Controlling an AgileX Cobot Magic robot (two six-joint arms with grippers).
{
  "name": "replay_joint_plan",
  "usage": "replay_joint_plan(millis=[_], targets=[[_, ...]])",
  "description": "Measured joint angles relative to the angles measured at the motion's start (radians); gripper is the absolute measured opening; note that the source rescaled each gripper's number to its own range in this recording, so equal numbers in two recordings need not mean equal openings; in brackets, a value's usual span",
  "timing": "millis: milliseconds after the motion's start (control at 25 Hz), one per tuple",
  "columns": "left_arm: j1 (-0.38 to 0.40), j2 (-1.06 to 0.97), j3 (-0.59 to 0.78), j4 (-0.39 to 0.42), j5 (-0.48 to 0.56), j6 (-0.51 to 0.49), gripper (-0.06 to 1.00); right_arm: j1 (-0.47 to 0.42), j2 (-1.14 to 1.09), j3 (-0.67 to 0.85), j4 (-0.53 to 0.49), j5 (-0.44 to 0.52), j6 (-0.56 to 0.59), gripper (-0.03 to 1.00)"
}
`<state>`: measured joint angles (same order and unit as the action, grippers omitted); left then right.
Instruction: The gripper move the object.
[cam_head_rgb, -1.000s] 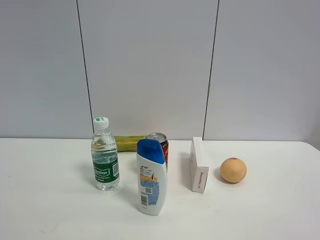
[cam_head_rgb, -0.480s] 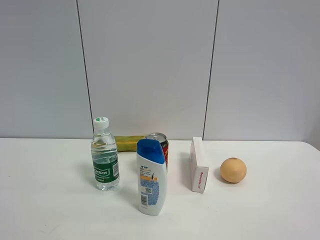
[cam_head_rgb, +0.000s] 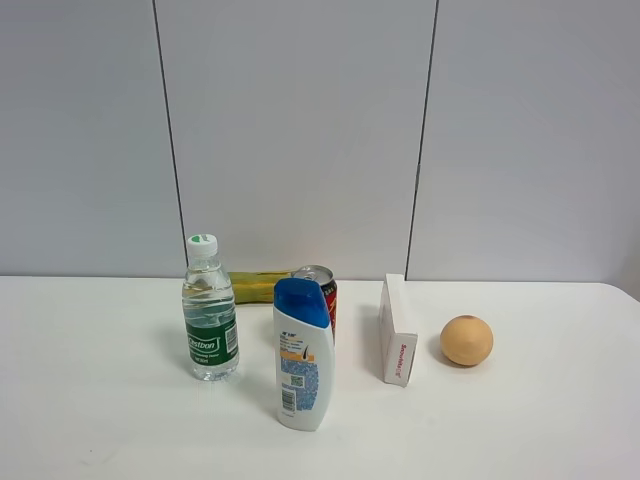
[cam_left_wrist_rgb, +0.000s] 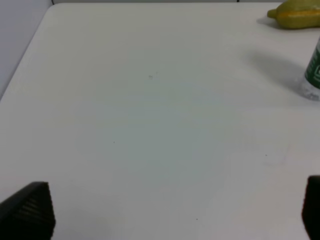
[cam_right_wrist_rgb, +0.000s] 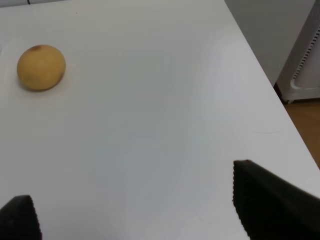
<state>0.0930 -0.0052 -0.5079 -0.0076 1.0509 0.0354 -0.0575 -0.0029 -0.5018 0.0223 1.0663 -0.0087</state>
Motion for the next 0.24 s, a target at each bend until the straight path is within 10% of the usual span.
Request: replay_joint_plan(millis=[240], targets=[[0.0,0.0,0.0,0.0,0.0,0.0,1.0,0.0,0.0,0.0,0.0,0.0,0.0,0.74]])
